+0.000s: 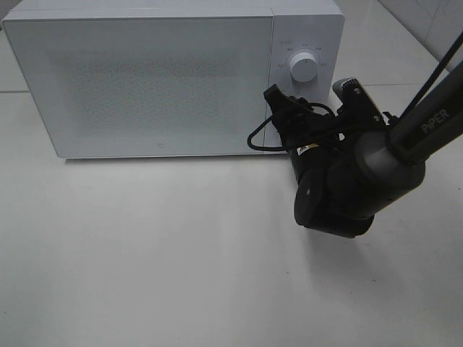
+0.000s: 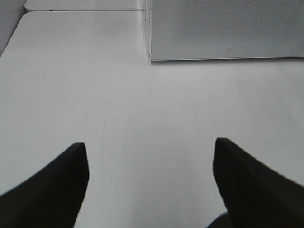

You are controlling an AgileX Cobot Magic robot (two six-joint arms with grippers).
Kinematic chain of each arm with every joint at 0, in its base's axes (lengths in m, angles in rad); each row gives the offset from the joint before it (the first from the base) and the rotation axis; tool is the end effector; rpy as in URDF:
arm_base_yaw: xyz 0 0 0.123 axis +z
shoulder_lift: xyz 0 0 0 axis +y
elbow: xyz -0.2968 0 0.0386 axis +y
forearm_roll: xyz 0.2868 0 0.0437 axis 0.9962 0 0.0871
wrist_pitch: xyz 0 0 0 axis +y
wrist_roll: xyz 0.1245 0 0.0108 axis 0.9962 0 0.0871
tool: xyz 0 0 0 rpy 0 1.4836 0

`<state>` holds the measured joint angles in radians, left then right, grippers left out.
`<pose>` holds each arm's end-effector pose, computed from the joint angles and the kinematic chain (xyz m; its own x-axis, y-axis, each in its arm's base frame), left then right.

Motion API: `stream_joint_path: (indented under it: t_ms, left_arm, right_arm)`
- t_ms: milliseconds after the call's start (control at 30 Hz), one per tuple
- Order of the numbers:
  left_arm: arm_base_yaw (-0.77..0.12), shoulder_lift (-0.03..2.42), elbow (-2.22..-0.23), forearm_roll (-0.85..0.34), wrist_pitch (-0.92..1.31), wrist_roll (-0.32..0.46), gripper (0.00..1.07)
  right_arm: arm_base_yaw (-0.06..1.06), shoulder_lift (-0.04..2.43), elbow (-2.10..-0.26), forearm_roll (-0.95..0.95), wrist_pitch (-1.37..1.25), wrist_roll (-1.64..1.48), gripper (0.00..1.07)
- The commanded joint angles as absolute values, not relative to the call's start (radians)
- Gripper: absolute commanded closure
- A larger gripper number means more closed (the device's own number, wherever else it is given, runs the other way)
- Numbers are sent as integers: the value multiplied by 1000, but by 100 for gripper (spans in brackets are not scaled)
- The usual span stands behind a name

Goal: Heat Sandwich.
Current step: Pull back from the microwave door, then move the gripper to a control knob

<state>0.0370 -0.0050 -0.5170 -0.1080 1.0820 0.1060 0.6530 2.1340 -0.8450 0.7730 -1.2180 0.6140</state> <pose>0.0411 -0.0104 0.2845 -0.4496 0.0383 -0.8924 0.0728 0.9973 0.0061 0.3728 0.1821 0.0799 -0.0024 0.7657 -0.6432 0.1025 0.6400 0.7615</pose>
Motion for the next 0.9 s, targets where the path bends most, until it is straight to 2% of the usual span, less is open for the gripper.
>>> stream_joint_path:
  t_ms: [33,467,600,900]
  left_arm:
    - [40,-22,-517,-116,1071,100,37]
    - [40,-22,-517,-116,1071,100,37]
    - [40,-22,-517,-116,1071,100,37]
    - [40,-22,-517,-116,1071,100,37]
  right_arm:
    - [655,2129,-864,716,-1264,781,107]
    - [655,2129,-863,665,-1256,1409,107]
    - [655,2129,-863,639,-1256,1489,107]
    - [655,2129,-863,640,-1253,1463,107]
